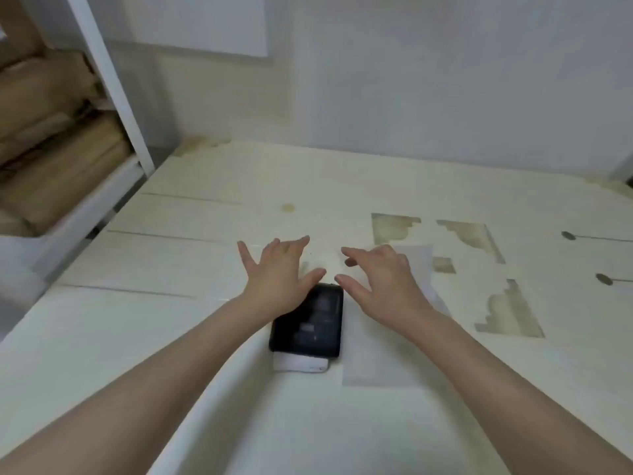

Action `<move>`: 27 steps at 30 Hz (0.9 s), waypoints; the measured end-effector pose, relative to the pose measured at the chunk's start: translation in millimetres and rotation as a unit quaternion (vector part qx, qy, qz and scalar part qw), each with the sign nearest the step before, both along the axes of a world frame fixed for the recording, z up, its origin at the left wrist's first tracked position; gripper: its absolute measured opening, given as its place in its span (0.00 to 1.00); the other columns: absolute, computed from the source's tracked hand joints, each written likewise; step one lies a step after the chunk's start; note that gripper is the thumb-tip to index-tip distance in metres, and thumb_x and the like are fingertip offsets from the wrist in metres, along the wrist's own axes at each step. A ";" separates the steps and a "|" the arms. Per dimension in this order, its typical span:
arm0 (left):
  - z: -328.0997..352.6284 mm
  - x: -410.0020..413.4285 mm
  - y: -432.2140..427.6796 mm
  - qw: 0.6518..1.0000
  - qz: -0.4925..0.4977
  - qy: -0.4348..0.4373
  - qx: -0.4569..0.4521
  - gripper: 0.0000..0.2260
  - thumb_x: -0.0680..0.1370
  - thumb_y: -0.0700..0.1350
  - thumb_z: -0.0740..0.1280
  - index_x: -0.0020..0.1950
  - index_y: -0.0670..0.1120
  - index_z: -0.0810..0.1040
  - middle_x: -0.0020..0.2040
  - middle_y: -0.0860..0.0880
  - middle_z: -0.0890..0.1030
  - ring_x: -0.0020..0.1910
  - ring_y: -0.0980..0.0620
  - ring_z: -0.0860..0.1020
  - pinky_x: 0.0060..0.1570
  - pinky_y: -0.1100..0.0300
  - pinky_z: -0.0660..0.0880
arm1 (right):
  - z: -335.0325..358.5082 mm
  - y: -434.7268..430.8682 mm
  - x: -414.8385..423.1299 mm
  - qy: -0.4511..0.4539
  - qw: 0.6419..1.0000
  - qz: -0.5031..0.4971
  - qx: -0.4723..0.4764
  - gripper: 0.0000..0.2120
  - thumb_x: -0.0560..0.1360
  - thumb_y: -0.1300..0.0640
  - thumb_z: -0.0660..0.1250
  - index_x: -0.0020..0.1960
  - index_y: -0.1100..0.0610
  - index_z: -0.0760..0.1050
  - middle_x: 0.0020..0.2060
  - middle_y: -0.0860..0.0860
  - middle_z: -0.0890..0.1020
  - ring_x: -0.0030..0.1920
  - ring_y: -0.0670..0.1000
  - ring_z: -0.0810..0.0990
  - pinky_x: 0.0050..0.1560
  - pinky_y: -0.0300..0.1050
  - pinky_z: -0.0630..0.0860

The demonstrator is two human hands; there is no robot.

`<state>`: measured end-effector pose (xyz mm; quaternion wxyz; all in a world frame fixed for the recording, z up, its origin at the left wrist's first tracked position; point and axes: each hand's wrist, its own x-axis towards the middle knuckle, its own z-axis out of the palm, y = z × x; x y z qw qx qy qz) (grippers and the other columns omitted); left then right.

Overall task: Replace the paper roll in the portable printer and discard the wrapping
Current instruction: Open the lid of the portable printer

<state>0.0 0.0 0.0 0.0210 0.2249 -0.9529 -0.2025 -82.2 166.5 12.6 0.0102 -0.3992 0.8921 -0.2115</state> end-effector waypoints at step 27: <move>-80.2 71.9 34.7 0.786 0.094 0.336 0.510 0.29 0.75 0.61 0.63 0.74 0.52 0.66 0.73 0.49 0.73 0.69 0.48 0.74 0.69 0.45 0.71 | -89.1 29.5 100.8 -0.002 0.982 -0.043 -0.184 0.32 0.73 0.47 0.65 0.74 0.52 0.61 0.65 0.51 0.74 0.68 0.52 0.67 0.64 0.41 0.59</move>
